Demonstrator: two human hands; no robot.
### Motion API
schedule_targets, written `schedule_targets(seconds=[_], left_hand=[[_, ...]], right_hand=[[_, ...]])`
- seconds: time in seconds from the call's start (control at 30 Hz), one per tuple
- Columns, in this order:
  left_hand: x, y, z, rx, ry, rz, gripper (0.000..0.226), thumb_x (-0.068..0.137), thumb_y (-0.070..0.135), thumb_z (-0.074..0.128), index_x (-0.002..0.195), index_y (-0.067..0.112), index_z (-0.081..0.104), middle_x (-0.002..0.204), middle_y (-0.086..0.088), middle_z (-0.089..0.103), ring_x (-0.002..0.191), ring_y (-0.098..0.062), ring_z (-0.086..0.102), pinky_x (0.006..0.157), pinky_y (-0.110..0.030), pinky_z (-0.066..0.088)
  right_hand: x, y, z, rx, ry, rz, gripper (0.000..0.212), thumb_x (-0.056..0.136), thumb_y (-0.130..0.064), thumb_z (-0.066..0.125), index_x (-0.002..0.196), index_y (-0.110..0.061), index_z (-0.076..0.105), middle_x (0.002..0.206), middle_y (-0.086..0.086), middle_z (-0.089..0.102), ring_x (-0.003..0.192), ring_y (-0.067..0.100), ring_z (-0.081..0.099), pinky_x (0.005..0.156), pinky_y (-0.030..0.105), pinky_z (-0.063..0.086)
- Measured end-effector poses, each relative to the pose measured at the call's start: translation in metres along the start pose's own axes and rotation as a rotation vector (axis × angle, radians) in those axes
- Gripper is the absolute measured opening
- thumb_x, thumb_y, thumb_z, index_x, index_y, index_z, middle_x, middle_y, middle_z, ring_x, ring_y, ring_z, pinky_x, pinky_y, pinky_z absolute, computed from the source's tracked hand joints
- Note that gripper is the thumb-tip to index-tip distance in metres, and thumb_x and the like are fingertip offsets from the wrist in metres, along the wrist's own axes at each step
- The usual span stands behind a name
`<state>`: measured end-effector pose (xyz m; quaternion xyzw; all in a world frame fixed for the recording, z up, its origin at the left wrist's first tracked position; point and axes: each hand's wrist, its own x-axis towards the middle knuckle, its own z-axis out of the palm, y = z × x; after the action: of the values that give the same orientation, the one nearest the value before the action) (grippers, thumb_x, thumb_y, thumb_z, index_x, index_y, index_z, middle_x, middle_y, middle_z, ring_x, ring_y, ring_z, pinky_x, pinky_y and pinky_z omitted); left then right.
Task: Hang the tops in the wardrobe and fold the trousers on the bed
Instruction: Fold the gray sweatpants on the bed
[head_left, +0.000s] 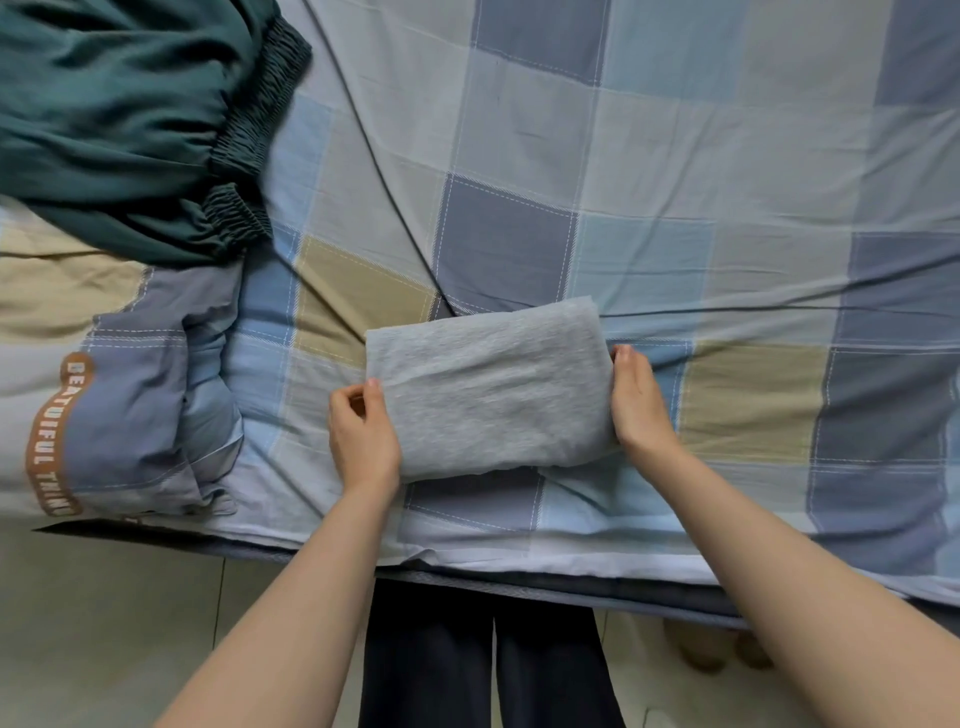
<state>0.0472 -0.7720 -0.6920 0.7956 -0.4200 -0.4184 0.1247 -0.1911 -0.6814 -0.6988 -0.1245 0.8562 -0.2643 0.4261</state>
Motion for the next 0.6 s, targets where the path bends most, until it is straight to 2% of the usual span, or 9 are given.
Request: schedule_targets(seconds=[0.07, 0.13, 0.2, 0.27, 0.37, 0.47, 0.53, 0.6], left_hand=[[-0.006, 0.0, 0.0, -0.033, -0.089, -0.003, 0.033, 0.099, 0.045, 0.046, 0.115, 0.016, 0.048, 0.111, 0.001, 0.055, 0.101, -0.017, 0.051, 0.084, -0.028, 0.036], [-0.013, 0.0, 0.0, -0.037, -0.195, -0.014, 0.043, 0.096, 0.047, 0.051, 0.125, 0.016, 0.045, 0.116, 0.002, 0.055, 0.106, -0.018, 0.052, 0.089, -0.031, 0.038], [-0.016, 0.0, 0.0, -0.088, -0.254, -0.048, 0.049, 0.094, 0.042, 0.058, 0.131, 0.014, 0.043, 0.122, 0.001, 0.055, 0.11, -0.017, 0.052, 0.093, -0.03, 0.038], [-0.018, 0.003, -0.003, -0.151, -0.267, -0.085, 0.055, 0.091, 0.034, 0.065, 0.135, 0.012, 0.041, 0.126, -0.001, 0.055, 0.111, -0.016, 0.053, 0.091, -0.028, 0.039], [-0.025, 0.006, -0.009, -0.202, -0.23, -0.083, 0.064, 0.085, 0.029, 0.073, 0.138, 0.017, 0.039, 0.127, 0.001, 0.053, 0.112, -0.016, 0.054, 0.092, -0.028, 0.042], [-0.049, 0.018, -0.021, -0.196, -0.142, 0.003, 0.062, 0.084, 0.025, 0.075, 0.137, 0.021, 0.043, 0.127, 0.004, 0.05, 0.113, -0.012, 0.05, 0.093, -0.025, 0.04], [-0.073, 0.032, -0.033, -0.186, -0.112, 0.105, 0.058, 0.087, 0.021, 0.072, 0.138, 0.019, 0.045, 0.129, 0.008, 0.048, 0.117, -0.006, 0.046, 0.095, -0.017, 0.035], [-0.097, 0.048, -0.048, -0.179, -0.137, 0.187, 0.052, 0.091, 0.019, 0.067, 0.138, 0.02, 0.047, 0.133, 0.013, 0.048, 0.122, 0.0, 0.042, 0.099, -0.013, 0.031]], right_hand=[[-0.006, -0.001, 0.001, -0.002, -0.085, -0.051, 0.051, 0.101, -0.043, 0.032, 0.143, -0.015, 0.032, 0.143, 0.005, 0.044, 0.129, 0.021, 0.043, 0.098, 0.025, 0.03], [-0.014, 0.001, 0.004, -0.07, -0.13, -0.128, 0.062, 0.098, -0.046, 0.043, 0.148, -0.016, 0.02, 0.149, 0.007, 0.037, 0.133, 0.023, 0.041, 0.106, 0.032, 0.032], [-0.02, 0.005, 0.008, -0.12, -0.121, -0.188, 0.071, 0.093, -0.044, 0.051, 0.148, -0.016, 0.017, 0.15, 0.009, 0.035, 0.134, 0.024, 0.04, 0.11, 0.036, 0.033], [-0.026, 0.004, 0.012, -0.142, -0.087, -0.205, 0.068, 0.093, -0.04, 0.053, 0.147, -0.018, 0.018, 0.149, 0.007, 0.037, 0.132, 0.024, 0.042, 0.107, 0.037, 0.035], [-0.04, 0.001, 0.009, -0.118, -0.015, -0.259, 0.058, 0.095, -0.031, 0.053, 0.144, -0.018, 0.026, 0.142, 0.005, 0.042, 0.126, 0.021, 0.045, 0.097, 0.024, 0.034], [-0.059, -0.005, -0.012, -0.11, 0.038, -0.314, 0.049, 0.097, -0.025, 0.051, 0.143, -0.019, 0.033, 0.137, 0.007, 0.042, 0.118, 0.014, 0.045, 0.088, 0.012, 0.026], [-0.076, -0.012, -0.033, -0.137, 0.044, -0.371, 0.048, 0.097, -0.021, 0.05, 0.143, -0.022, 0.036, 0.135, 0.008, 0.042, 0.107, 0.0, 0.04, 0.087, 0.007, 0.024], [-0.097, -0.02, -0.056, -0.176, 0.037, -0.466, 0.049, 0.097, -0.015, 0.049, 0.144, -0.025, 0.037, 0.133, 0.009, 0.043, 0.106, -0.005, 0.037, 0.091, 0.001, 0.021]])
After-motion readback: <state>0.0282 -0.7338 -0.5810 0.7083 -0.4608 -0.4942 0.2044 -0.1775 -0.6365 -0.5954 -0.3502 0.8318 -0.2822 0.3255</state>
